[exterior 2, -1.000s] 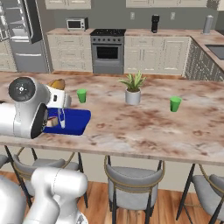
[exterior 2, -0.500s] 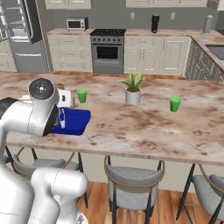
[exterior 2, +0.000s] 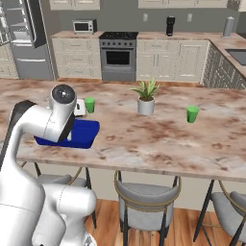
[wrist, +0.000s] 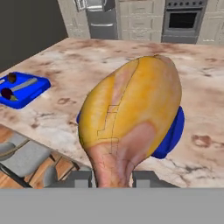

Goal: Gather the eggplant and sweet potato from the fridge and place them on a tray on the dining counter. Then gather the steak and chicken drumstick from the fridge and place them on the other tray.

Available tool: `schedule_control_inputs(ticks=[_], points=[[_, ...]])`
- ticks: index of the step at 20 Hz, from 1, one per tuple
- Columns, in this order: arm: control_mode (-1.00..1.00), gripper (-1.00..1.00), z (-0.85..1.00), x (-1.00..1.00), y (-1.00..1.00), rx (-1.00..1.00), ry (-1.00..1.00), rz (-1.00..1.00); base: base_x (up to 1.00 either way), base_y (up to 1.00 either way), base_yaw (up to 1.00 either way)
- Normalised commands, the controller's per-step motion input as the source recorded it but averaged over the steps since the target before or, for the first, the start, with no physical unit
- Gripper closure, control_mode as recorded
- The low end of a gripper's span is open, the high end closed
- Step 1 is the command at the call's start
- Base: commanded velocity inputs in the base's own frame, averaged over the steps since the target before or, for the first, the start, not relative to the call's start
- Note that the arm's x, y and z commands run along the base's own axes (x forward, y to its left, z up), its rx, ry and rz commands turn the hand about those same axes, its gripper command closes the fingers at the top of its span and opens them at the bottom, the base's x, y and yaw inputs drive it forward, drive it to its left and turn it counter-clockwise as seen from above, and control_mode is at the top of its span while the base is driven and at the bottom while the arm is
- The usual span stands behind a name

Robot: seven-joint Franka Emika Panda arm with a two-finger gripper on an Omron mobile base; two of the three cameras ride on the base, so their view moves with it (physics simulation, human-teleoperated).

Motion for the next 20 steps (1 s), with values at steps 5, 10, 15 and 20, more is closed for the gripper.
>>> schedule_control_inputs(ticks=[5, 10, 15, 20], points=[[-1.00, 1.00, -0.32, 0.26, 0.01, -0.04, 0.06, 0.14, 0.00, 0.00, 0.00], [-1.00, 1.00, -0.33, 0.35, 0.00, 0.00, 0.06, 0.10, 0.00, 0.00, 0.00], [-1.00, 1.00, -0.37, 0.17, 0.00, 0.00, 0.06, 0.06, 0.00, 0.00, 0.00], [-1.00, 1.00, -0.18, 0.17, 0.00, 0.00, 0.01, 0.01, 0.00, 0.00, 0.00]])
